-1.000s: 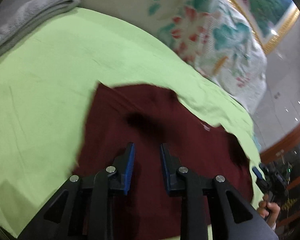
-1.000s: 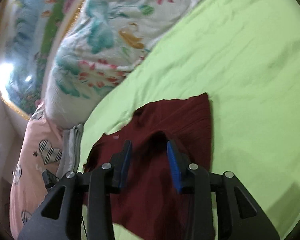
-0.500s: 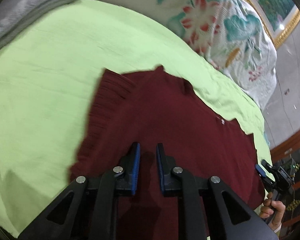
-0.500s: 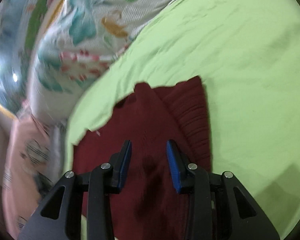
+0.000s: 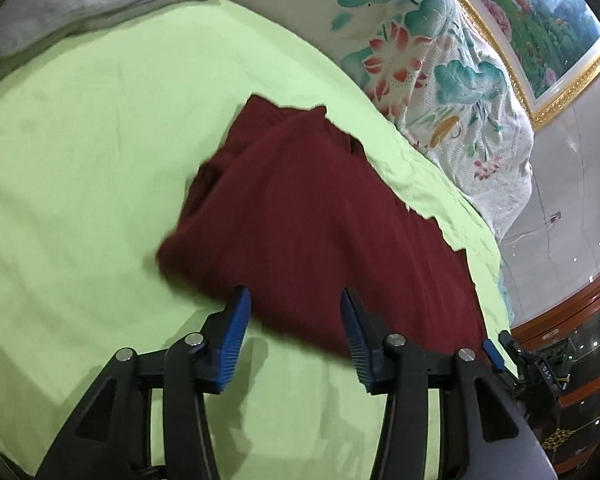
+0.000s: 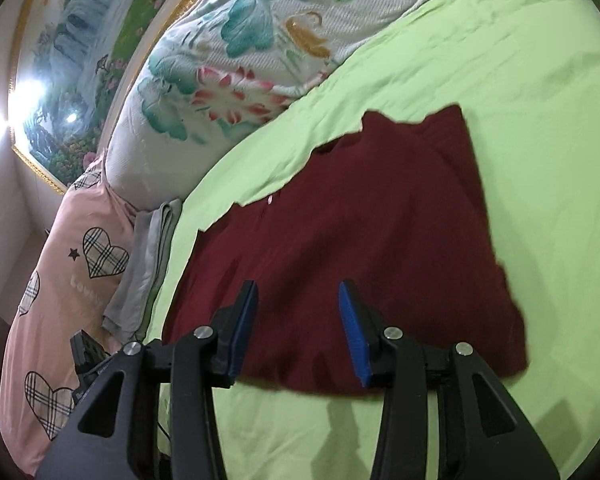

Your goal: Fold large clothes

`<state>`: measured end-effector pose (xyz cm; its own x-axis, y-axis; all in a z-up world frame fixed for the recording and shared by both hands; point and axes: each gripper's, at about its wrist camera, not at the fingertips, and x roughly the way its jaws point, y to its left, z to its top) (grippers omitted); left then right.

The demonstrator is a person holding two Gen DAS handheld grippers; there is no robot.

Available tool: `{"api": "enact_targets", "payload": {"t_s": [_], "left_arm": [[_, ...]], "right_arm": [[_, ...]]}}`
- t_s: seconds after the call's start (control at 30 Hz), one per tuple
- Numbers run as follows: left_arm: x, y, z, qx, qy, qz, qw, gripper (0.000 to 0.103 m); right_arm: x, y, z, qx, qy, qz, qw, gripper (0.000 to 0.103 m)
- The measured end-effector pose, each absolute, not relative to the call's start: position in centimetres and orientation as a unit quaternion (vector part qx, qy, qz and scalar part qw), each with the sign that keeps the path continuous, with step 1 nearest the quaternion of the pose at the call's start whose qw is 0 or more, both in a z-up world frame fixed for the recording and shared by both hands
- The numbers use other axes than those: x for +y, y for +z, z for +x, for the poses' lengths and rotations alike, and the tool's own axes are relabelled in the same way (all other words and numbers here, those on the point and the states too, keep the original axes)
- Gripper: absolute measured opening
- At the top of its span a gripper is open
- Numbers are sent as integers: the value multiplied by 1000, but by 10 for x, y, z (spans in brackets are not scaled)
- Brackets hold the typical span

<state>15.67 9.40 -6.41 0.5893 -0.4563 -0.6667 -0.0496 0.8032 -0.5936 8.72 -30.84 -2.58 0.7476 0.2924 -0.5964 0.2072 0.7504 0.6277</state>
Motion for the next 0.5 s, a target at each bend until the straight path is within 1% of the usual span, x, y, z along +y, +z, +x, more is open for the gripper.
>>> {"api": "enact_targets", "payload": {"t_s": [0.03, 0.13, 0.23, 0.3, 0.43, 0.5], "left_arm": [[94, -68, 153, 440, -121, -292, 841, 53], [96, -81, 151, 453, -114, -300, 832, 53], [101, -94, 156, 454, -110, -339, 816, 53], [104, -100, 163, 447, -116, -364, 809, 56], [106, -103, 181, 437, -104, -376, 810, 56], [108, -104, 192, 433, -94, -383, 811, 53]], "right_arm": [[-305, -28, 85, 357, 29, 356, 863, 43], [-299, -32, 82, 363, 31, 363, 858, 44], [-293, -33, 79, 364, 37, 368, 855, 44], [-288, -32, 78, 365, 39, 368, 855, 45], [-284, -31, 83, 367, 46, 365, 854, 48], [-282, -31, 86, 368, 47, 363, 855, 48]]}}
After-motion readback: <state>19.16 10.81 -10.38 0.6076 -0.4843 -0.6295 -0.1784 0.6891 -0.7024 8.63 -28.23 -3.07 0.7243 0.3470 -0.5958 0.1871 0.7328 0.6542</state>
